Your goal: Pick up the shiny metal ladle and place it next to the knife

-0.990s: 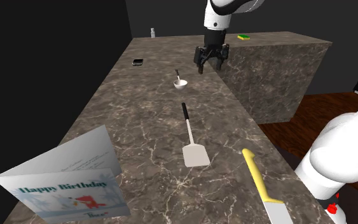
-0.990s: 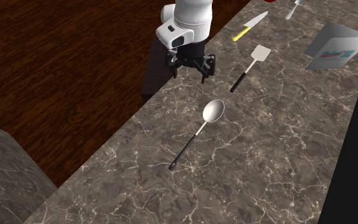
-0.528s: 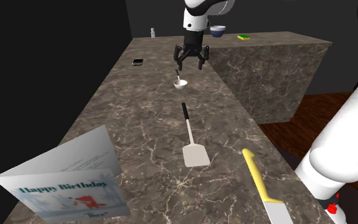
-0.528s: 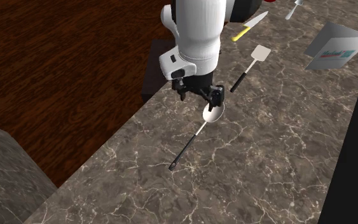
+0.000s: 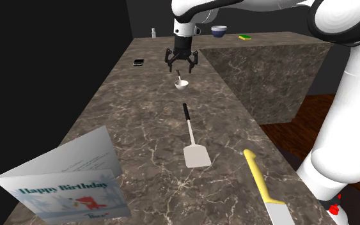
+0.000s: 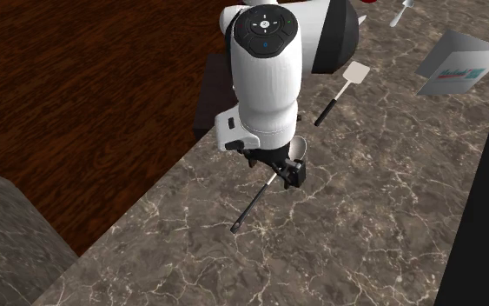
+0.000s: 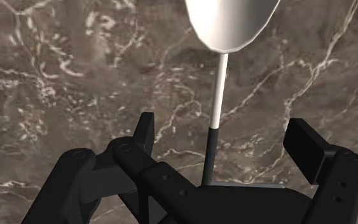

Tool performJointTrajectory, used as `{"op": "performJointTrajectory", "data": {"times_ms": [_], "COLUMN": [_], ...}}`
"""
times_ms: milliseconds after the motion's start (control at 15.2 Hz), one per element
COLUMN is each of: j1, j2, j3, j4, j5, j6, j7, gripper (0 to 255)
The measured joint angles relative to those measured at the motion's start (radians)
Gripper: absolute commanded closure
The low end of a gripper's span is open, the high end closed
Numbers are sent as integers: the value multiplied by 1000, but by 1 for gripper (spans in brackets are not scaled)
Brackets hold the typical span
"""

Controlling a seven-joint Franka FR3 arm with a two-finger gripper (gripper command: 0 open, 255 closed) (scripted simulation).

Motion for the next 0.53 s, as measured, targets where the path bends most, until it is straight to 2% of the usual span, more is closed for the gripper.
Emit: {"op": "performJointTrajectory", "data": {"times_ms": [528], "j1": [3], "j2": [13], "j3": [2], "j4": [-54], "j5": [1], "j6": [68], "j7": [2], "gripper": [0]}}
